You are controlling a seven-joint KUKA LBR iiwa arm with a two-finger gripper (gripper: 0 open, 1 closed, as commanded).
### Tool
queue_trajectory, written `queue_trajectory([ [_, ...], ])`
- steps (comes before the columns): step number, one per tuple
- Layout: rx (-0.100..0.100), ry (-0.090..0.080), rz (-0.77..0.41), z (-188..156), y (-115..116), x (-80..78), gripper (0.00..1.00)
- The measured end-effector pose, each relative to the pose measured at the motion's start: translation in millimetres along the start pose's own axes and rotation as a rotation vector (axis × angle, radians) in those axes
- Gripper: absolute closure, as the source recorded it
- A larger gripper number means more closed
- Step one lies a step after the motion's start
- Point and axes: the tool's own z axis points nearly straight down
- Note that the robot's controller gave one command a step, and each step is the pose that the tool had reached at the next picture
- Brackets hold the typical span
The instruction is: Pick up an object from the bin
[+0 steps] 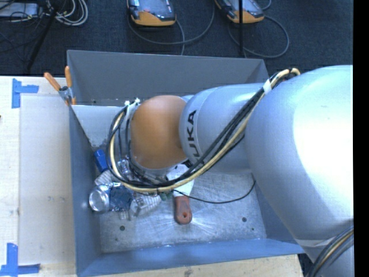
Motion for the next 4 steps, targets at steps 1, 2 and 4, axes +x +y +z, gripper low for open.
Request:
queue_trajectory([
  [1, 0.0, -0.001, -0.33, -15.9, 19.5, -16.4, 0.0],
  [2, 0.0, -0.001, -0.161, -8.0, 11.1, -8.7, 0.0],
  [4, -0.005, 0.001, -0.509, -1.2, 21.9, -19.0, 1.0],
])
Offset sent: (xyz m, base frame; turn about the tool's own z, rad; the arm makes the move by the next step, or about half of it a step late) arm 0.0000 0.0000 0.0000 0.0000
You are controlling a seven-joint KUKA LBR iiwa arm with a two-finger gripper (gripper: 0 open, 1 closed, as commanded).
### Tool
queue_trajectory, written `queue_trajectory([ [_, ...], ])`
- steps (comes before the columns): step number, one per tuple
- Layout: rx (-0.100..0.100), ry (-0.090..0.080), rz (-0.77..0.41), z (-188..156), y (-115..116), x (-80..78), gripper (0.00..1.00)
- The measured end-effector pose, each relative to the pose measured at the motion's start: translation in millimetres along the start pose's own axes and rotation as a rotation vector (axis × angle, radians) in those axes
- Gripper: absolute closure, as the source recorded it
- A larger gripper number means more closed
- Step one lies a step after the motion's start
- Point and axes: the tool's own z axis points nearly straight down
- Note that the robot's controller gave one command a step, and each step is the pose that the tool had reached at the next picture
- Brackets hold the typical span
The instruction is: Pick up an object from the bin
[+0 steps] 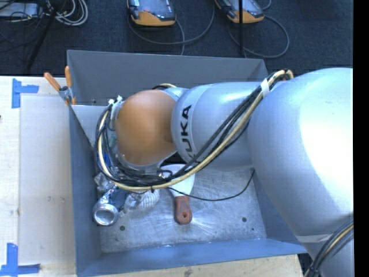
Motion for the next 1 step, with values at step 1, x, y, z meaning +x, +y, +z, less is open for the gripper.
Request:
queue_trajectory([
  [1, 0.0, -0.001, 0.002, -0.3, -0.1, 0.1, 1.0],
])
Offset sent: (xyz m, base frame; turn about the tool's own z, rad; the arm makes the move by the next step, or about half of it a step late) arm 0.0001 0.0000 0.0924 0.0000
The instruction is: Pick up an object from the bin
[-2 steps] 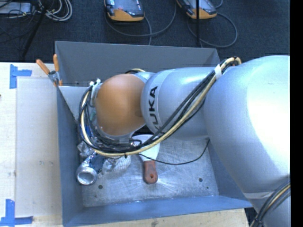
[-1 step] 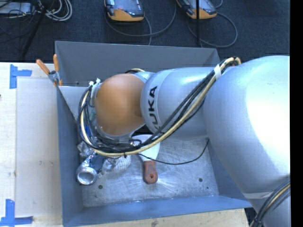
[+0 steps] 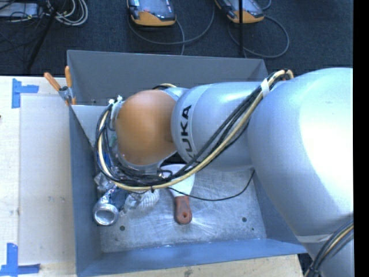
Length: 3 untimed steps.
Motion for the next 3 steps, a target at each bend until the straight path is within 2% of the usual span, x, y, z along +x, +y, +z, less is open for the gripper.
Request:
queue_trajectory([
  [1, 0.001, 0.0, -0.001, -3.3, 0.6, 1.4, 1.0],
  [2, 0.001, 0.005, 0.0, -20.6, 1.2, 3.2, 1.0],
  [3, 0.005, -0.001, 0.001, -38.7, 0.6, 1.1, 1.0],
])
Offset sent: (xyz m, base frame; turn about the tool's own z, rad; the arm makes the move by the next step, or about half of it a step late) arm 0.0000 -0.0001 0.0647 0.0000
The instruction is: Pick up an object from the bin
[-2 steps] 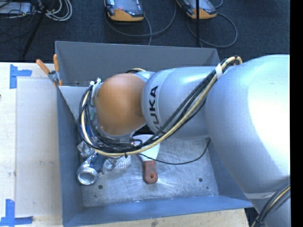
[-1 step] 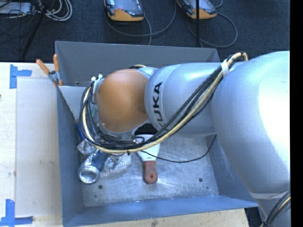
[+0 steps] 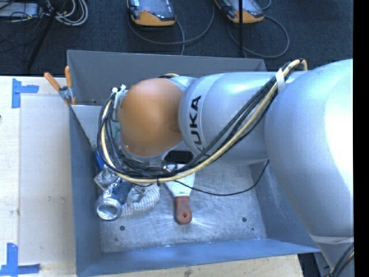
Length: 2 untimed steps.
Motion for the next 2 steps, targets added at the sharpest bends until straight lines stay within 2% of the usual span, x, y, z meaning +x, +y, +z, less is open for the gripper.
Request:
queue_trajectory([
  [2, 0.0, 0.0, 0.001, -17.8, 0.7, -0.1, 1.0],
])
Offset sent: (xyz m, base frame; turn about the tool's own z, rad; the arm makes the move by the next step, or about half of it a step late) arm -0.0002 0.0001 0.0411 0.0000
